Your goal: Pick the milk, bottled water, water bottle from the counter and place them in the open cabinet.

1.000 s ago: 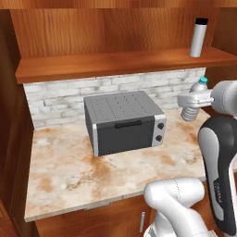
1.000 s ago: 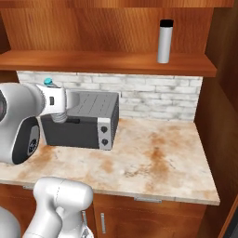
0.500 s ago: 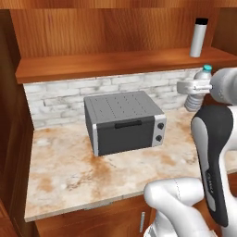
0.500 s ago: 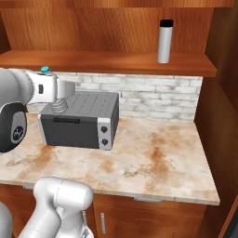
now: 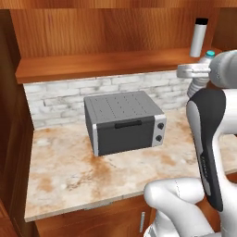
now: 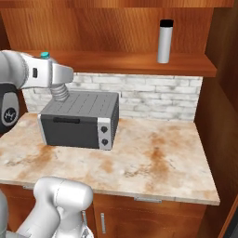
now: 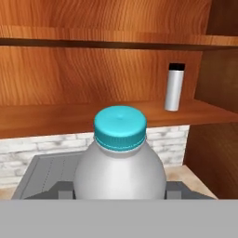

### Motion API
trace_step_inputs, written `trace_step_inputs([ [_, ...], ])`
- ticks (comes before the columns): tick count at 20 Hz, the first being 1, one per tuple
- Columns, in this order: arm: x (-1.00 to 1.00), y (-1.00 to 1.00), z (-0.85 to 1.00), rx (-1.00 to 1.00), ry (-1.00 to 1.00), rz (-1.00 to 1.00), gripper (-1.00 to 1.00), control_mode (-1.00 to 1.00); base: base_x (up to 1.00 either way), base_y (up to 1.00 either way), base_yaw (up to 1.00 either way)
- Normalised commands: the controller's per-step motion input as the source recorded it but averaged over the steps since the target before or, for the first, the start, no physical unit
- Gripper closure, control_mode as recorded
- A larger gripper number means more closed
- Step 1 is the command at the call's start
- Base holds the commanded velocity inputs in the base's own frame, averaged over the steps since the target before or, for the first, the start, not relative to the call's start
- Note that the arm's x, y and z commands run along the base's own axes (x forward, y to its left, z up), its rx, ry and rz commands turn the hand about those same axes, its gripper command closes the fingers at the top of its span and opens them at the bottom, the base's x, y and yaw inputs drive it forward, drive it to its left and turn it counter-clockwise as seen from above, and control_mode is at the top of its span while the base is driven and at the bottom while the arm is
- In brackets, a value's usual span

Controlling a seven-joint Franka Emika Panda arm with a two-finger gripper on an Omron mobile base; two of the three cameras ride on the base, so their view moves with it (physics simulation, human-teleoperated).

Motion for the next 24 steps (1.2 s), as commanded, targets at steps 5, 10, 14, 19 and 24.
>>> trace_step_inputs([
  [5, 0.17, -0.22, 0.16, 0.0, -0.01, 0.0, 1.0, -1.0, 0.0, 0.0, 0.0],
  [10, 0.12, -0.26, 0.08, 0.0, -0.06, 0.0, 1.0, -1.0, 0.0, 0.0, 0.0],
  [14, 0.0, -0.33, 0.05, 0.0, -0.15, 0.03, 1.0, -1.0, 0.0, 0.0, 0.0],
  [19, 0.11, -0.24, 0.14, 0.0, -0.06, 0.05, 1.0, -1.0, 0.0, 0.0, 0.0],
  [24, 0.18, -0.21, 0.19, 0.0, 0.0, 0.02, 1.0, -1.0, 0.0, 0.0, 0.0],
])
